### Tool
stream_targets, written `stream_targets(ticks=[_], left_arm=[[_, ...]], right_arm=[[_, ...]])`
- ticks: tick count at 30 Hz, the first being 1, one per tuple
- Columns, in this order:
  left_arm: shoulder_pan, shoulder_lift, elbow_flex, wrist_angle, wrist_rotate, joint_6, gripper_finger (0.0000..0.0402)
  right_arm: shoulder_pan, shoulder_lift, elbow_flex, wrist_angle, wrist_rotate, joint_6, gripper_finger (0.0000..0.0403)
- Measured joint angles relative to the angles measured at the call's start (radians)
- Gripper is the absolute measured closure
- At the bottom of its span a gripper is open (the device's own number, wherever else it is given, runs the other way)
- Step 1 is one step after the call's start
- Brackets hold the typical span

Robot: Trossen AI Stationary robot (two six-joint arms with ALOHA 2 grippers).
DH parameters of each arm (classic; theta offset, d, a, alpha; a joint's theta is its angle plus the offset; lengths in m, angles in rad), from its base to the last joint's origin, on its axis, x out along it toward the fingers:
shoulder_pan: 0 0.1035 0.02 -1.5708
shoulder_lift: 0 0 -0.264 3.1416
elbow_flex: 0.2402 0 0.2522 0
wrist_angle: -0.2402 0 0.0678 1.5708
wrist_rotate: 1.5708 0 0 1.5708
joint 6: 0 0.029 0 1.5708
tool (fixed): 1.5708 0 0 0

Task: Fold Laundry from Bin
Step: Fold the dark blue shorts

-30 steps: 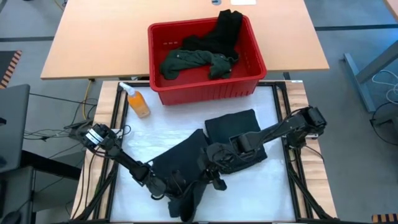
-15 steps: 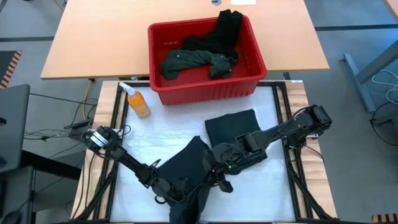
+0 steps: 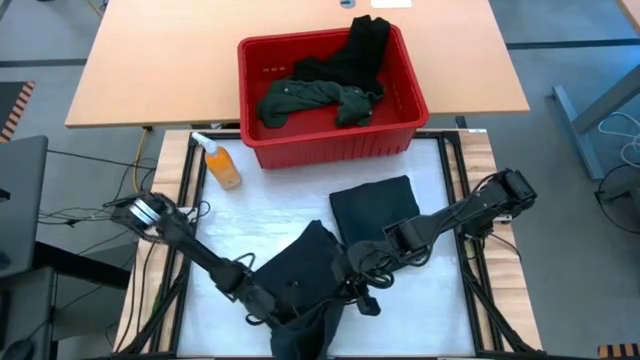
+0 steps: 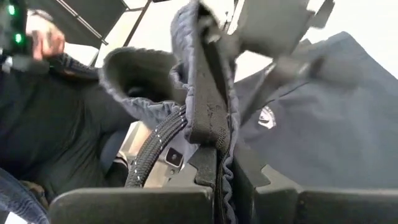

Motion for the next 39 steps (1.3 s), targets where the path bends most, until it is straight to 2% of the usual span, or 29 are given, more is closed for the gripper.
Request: stream_targets(ticks=[5,8,11,13,16,23,25,28,30,36,39], left_arm=[[-0.053,-0.181,0.000,-0.269,-0.272,0.010,0.0327],[-0.098,-0.278,0.000,-0.407,-0.480,-0.012,0.0327],[-0.148,-0.353,0.000,-0.529,-0.683,-0.053,0.0327],[-0.177,-0.384,0.000,-0.598,-0.774,-0.090,0.0327],[-0.198,-0.399,0.000,-0.658,-0.823,-0.137,0.0327],[-0.193,-0.316,0.000,-0.601,-0.796,-0.099,0.0327],[-0.194,-0.288,0.000,-0.538,-0.872,-0.060,0.0327],[-0.195,-0.251,0.000,-0.426,-1.064,-0.002,0.0327],[-0.189,-0.239,0.000,-0.355,-1.146,0.061,0.0327],[-0.136,-0.222,0.043,-0.318,-1.168,0.375,0.0327],[-0.122,-0.222,0.068,-0.319,-1.253,0.569,0.0327]], right_arm=[[0.002,0.000,0.000,-0.001,-0.001,0.000,0.0363],[0.000,0.000,0.000,0.004,-0.001,0.001,0.0363],[-0.003,0.000,0.000,0.004,-0.001,0.000,0.0363],[-0.006,0.000,0.000,0.003,-0.001,0.001,0.0363],[-0.002,0.000,0.000,0.006,0.000,0.001,0.0363],[-0.001,0.000,-0.001,-0.008,-0.003,0.003,0.0363],[-0.001,0.000,-0.001,-0.009,-0.002,0.003,0.0363],[0.000,0.000,-0.001,-0.012,0.002,0.003,0.0363],[0.000,0.003,-0.001,-0.013,0.007,0.003,0.0363],[0.002,0.004,-0.002,-0.015,0.008,0.003,0.0363],[0.008,0.004,-0.002,-0.013,0.008,0.003,0.0363]])
